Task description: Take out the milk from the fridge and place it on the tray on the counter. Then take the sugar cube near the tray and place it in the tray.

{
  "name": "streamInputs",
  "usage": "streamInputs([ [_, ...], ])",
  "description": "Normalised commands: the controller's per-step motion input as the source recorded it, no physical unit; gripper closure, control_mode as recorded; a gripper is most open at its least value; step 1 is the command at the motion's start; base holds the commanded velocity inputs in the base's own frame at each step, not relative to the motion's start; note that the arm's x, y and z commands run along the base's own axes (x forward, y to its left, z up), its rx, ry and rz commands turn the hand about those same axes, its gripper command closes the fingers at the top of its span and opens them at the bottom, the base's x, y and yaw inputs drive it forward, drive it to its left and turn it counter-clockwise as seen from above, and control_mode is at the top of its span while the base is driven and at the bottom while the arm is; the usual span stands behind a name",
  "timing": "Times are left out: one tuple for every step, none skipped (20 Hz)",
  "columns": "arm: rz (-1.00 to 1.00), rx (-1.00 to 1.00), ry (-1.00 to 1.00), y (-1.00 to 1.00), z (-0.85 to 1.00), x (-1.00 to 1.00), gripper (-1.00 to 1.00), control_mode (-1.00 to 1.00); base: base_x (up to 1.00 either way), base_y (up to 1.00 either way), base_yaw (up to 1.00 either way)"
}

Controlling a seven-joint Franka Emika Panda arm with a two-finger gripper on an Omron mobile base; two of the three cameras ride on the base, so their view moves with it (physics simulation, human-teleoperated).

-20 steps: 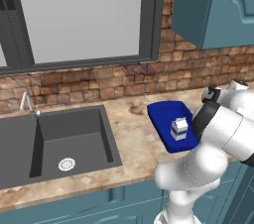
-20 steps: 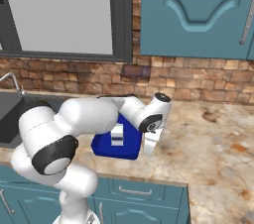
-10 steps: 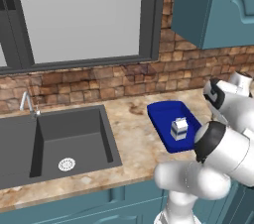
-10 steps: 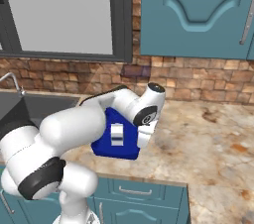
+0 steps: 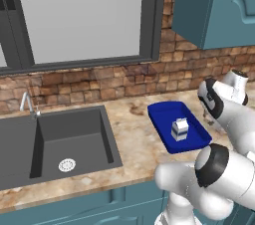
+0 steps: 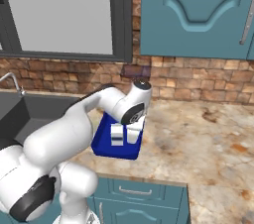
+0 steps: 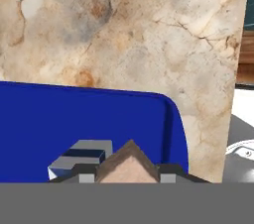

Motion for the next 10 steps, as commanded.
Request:
streamInputs([
  [0.03,-0.05,-0.12,0.36,0.14,0.24,1.0,-1.0,0.0,0.0,0.0],
  [0.03,-0.05,-0.11,0.33,0.13,0.31,1.0,-1.0,0.0,0.0,0.0],
  [0.03,-0.05,-0.1,0.37,0.1,0.35,1.0,-1.0,0.0,0.0,0.0],
  [0.05,-0.06,-0.09,0.34,0.09,0.45,1.0,-1.0,0.0,0.0,0.0],
  [0.05,-0.06,-0.1,0.32,0.11,0.44,1.0,-1.0,0.0,0.0,0.0],
  [0.06,-0.05,-0.08,0.26,0.14,0.47,1.0,-1.0,0.0,0.0,0.0],
  [0.05,-0.05,-0.05,0.31,0.15,0.47,1.0,-1.0,0.0,0.0,0.0],
  [0.05,-0.05,-0.04,0.31,0.13,0.46,1.0,-1.0,0.0,0.0,0.0],
  [0.05,-0.05,-0.04,0.29,0.12,0.45,1.0,-1.0,0.0,0.0,0.0],
  [0.05,-0.06,-0.03,0.29,0.11,0.48,1.0,-1.0,0.0,0.0,0.0],
])
